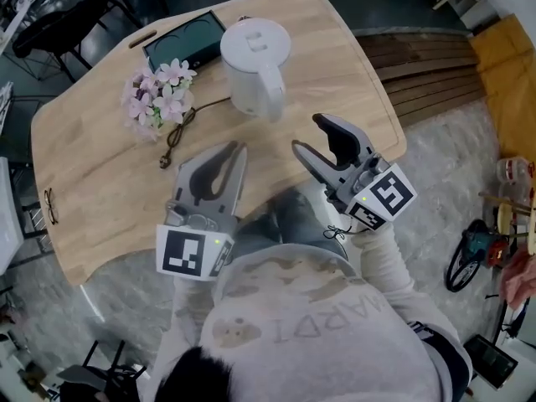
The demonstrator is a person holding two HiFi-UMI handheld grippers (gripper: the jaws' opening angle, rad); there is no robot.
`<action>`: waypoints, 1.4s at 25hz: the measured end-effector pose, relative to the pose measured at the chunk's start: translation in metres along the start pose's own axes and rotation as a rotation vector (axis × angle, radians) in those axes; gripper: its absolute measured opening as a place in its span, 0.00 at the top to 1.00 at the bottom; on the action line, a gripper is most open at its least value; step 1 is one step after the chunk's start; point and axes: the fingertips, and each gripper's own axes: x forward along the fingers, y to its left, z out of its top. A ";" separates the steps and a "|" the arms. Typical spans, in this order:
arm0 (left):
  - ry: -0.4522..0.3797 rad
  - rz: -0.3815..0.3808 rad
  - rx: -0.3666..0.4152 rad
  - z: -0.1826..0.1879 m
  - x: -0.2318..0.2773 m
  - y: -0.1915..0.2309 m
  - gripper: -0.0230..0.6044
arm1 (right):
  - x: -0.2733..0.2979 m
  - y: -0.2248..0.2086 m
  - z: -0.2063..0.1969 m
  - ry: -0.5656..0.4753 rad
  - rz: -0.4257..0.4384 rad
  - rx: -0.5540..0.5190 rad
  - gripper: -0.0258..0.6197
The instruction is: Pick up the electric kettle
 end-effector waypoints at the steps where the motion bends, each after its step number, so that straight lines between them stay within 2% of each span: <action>1: 0.003 0.012 -0.003 0.000 0.003 0.004 0.69 | 0.006 -0.006 -0.005 0.018 0.014 0.004 0.61; 7: 0.032 0.071 0.003 -0.003 0.024 0.026 0.69 | 0.043 -0.042 -0.034 0.125 0.126 0.012 0.60; 13: 0.053 0.126 0.001 -0.006 0.040 0.041 0.69 | 0.078 -0.051 -0.055 0.208 0.281 0.017 0.60; 26: 0.076 0.189 -0.014 -0.015 0.054 0.059 0.69 | 0.109 -0.030 -0.072 0.274 0.493 0.033 0.60; 35: 0.082 0.206 -0.013 -0.015 0.056 0.059 0.69 | 0.115 -0.011 -0.076 0.302 0.587 -0.007 0.60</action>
